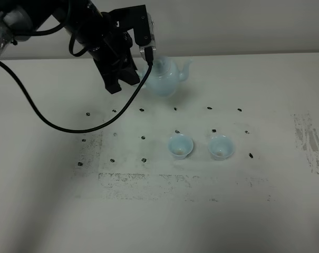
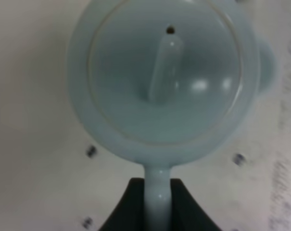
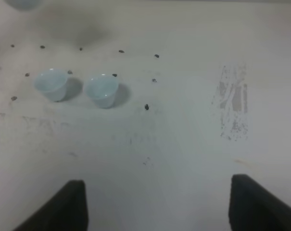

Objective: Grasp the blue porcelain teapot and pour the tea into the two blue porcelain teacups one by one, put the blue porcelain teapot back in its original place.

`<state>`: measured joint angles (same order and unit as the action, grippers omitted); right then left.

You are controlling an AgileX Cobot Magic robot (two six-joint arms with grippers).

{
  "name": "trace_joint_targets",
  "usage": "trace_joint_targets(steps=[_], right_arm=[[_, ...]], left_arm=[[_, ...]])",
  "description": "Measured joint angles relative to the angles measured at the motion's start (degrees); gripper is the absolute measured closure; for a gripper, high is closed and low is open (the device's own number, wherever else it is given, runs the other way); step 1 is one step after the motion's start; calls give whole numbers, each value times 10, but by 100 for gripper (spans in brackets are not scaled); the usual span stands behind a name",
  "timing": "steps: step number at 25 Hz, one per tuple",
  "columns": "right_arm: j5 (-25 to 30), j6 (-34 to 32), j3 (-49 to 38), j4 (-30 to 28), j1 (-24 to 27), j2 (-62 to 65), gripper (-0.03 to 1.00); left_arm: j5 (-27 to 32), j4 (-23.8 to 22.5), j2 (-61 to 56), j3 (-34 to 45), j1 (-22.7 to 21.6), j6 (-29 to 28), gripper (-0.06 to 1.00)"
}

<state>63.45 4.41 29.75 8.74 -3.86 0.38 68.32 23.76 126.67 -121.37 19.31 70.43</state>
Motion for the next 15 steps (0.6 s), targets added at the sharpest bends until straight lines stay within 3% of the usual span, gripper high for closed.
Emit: trace_joint_targets(steps=[10,15], right_arm=[[0,0,0,1,0,0,38],[0,0,0,1,0,0,38]], left_arm=[[0,-2,43,-40,51,81,94],[1,28,51,-41,71,107,94]])
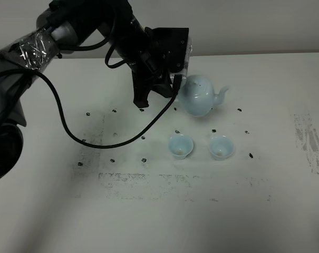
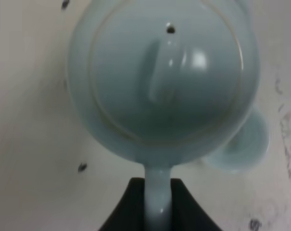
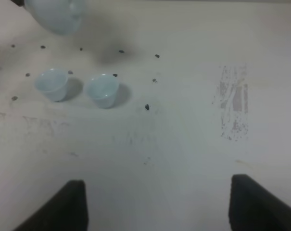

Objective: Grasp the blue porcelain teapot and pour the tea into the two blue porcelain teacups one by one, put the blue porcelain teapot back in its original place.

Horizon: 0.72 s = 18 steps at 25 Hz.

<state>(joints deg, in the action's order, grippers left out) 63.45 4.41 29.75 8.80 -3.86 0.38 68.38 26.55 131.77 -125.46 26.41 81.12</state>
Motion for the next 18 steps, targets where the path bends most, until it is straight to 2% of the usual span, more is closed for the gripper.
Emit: trace_joint_targets(steps=[3,9,14,18], right_arm=[[0,0,0,0,0,0,38],[0,0,0,0,0,0,38],[0,0,0,0,0,0,38],[0,0,0,0,0,0,38]], left_arm=[[0,12,6,0,7,8,94],[0,9,16,0,15,16,94],[0,-8,17,0,15,18,94],[0,-51,17,0,15,19,94]])
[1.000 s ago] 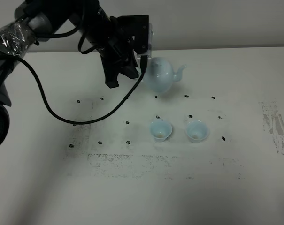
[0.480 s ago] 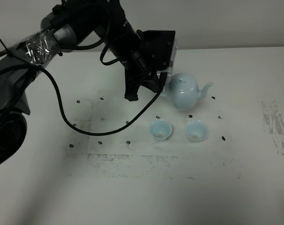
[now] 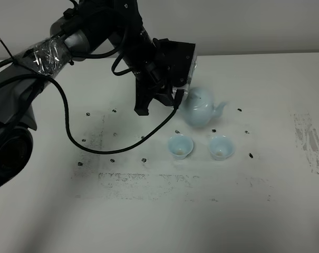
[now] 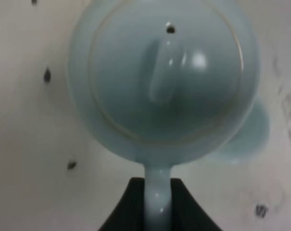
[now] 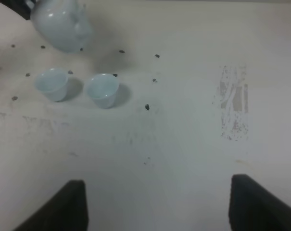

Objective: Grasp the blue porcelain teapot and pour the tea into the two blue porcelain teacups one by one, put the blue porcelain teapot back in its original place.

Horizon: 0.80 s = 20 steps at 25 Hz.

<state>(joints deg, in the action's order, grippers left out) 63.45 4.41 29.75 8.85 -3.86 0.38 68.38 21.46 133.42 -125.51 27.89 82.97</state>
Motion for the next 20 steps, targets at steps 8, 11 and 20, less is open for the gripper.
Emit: trace_joint_targets(steps=[8,11,20], right_arm=[[0,0,0,0,0,0,38],[0,0,0,0,0,0,38],[0,0,0,1,0,0,38]], left_arm=[[-45,-10,0,0,-1,7,94],[-64,-18,0,0,1,44,94],[-78,-77,0,0,16,104,94]])
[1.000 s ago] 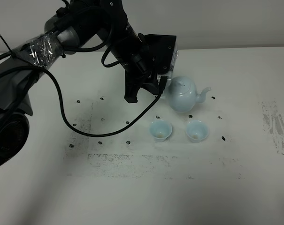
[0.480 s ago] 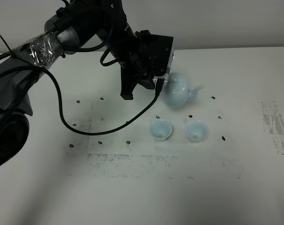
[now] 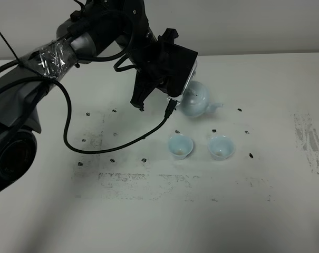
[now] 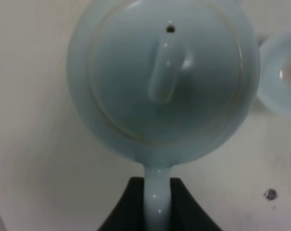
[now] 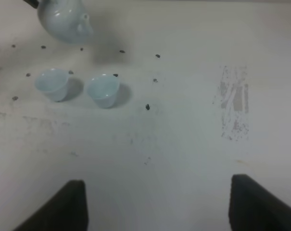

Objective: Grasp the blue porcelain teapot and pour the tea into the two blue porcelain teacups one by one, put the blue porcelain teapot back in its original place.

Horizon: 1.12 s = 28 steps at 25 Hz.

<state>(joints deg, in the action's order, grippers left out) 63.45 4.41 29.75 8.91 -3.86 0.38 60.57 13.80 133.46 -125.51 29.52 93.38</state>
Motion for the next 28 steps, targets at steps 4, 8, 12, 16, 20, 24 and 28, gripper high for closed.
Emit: trace_joint_targets(steps=[4,8,12,16,20,24,28], right_arm=[[0,0,0,0,0,0,38],[0,0,0,0,0,0,38],[0,0,0,0,0,0,38],[0,0,0,1,0,0,38],[0,0,0,1,0,0,38],[0,0,0,1,0,0,38],[0,0,0,1,0,0,38]], left_arm=[[0,-5,0,0,13,33,94],[-4,-3,0,0,24,65,94],[5,-3,0,0,25,107,94],[23,-6,0,0,25,149,94],[15,-6,1,0,25,168,94],[-18,-6,5,0,25,168,94],[-37,-5,6,0,25,157,94]])
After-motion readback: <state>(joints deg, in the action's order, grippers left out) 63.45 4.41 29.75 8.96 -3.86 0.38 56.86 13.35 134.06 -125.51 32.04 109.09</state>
